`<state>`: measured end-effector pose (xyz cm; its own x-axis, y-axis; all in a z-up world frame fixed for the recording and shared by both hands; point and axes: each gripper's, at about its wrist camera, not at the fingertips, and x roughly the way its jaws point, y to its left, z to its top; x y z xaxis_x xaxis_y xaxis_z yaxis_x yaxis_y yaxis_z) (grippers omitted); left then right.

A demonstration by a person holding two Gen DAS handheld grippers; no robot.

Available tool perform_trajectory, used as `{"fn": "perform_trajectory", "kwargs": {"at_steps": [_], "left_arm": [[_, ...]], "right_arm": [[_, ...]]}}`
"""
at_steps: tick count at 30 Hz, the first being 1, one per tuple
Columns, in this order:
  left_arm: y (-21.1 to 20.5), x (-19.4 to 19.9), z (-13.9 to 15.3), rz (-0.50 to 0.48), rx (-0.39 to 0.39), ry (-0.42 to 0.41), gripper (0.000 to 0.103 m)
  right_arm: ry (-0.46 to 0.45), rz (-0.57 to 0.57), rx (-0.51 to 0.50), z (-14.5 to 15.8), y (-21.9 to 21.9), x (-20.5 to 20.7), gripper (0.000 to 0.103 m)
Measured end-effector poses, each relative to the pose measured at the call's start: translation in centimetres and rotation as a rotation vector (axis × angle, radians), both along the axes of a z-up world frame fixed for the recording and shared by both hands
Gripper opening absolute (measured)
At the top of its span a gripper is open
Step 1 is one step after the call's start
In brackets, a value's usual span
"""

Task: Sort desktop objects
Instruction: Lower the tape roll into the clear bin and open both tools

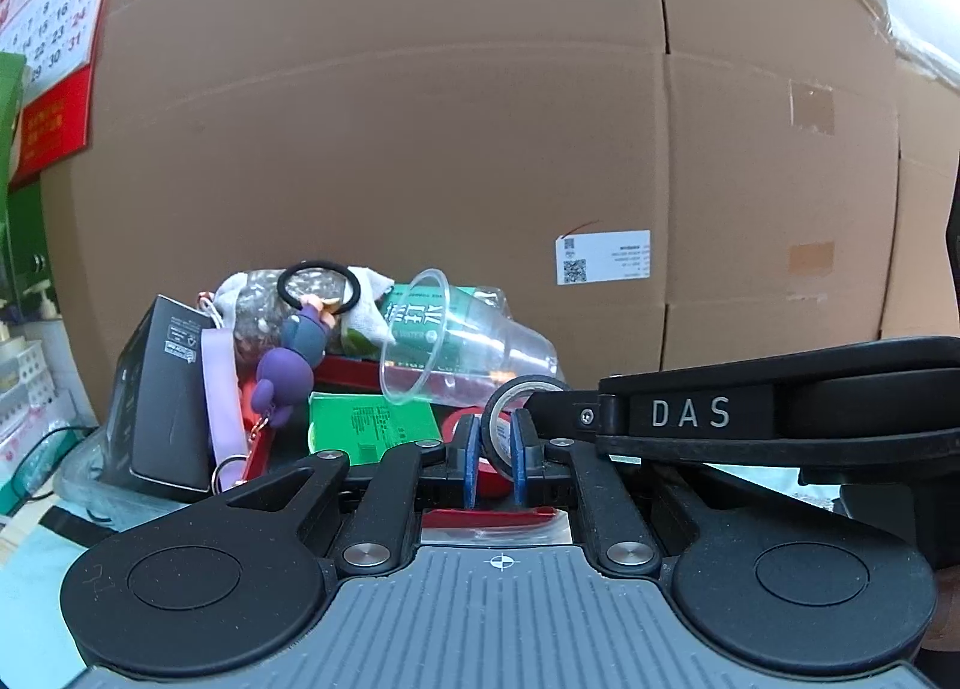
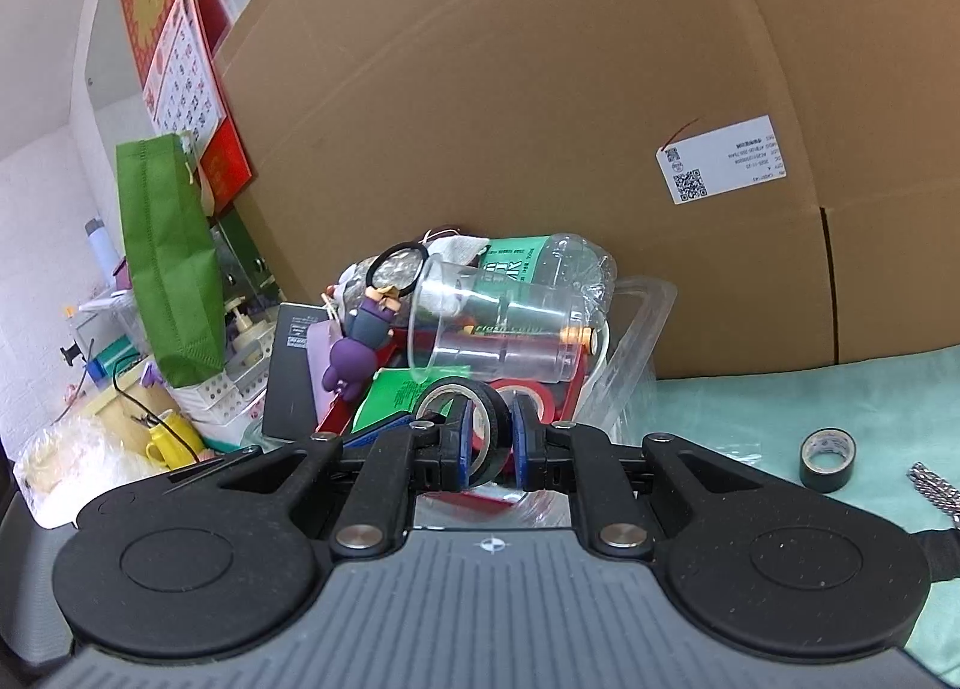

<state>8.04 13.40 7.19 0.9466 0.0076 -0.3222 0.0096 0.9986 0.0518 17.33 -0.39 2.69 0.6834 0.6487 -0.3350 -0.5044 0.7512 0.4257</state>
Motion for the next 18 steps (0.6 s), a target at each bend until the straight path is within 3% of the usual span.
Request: {"fn": "perform_trajectory", "kwargs": {"at_steps": [18], "left_arm": [[1.2,2.3,-1.3,0.025,0.022,0.043,0.023]], "right_arm": [[0.040,0.011,0.013,-1.8,1.3,2.3,0.018]]}}
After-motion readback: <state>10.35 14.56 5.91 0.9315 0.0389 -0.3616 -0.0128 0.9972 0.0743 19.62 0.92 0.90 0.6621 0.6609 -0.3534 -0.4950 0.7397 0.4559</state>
